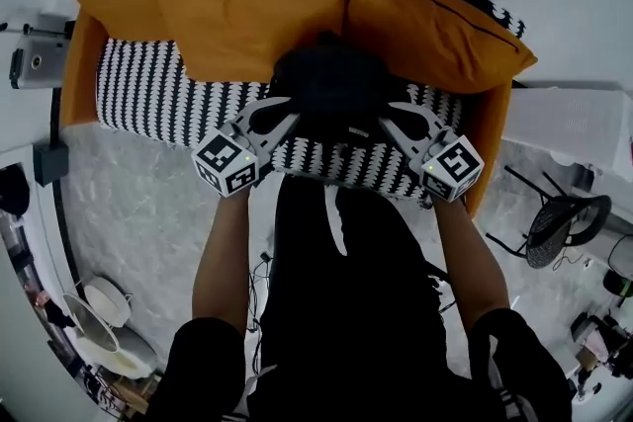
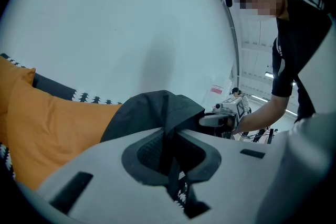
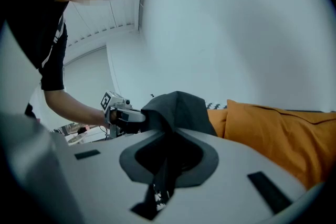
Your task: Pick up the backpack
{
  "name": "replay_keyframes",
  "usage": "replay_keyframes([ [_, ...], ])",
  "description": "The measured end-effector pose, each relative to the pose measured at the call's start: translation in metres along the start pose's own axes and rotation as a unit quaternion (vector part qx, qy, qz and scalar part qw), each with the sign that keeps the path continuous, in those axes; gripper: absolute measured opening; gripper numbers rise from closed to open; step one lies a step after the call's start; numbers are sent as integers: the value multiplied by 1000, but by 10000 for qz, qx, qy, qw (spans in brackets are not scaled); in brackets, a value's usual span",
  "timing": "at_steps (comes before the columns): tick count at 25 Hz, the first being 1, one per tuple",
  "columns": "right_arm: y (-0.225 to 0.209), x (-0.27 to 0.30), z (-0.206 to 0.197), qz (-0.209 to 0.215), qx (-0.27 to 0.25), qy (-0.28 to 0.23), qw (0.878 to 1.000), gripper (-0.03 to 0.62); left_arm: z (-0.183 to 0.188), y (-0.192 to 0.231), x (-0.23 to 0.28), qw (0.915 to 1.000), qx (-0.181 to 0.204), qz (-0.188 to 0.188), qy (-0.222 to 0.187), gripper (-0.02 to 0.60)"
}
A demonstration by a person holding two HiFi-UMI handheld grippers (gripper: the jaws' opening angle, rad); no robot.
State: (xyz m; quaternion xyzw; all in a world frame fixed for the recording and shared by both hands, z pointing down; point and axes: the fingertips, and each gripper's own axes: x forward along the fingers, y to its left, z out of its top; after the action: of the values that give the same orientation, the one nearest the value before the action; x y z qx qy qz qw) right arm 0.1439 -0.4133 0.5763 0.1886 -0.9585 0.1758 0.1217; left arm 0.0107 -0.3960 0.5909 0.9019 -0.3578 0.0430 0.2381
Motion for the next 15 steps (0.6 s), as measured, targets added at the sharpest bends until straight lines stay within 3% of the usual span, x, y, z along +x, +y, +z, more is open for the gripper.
replay_keyframes([
  [15, 20, -47, 106, 59, -523, -406, 9978, 37, 107, -57, -17, 9983, 495, 59, -286, 41],
])
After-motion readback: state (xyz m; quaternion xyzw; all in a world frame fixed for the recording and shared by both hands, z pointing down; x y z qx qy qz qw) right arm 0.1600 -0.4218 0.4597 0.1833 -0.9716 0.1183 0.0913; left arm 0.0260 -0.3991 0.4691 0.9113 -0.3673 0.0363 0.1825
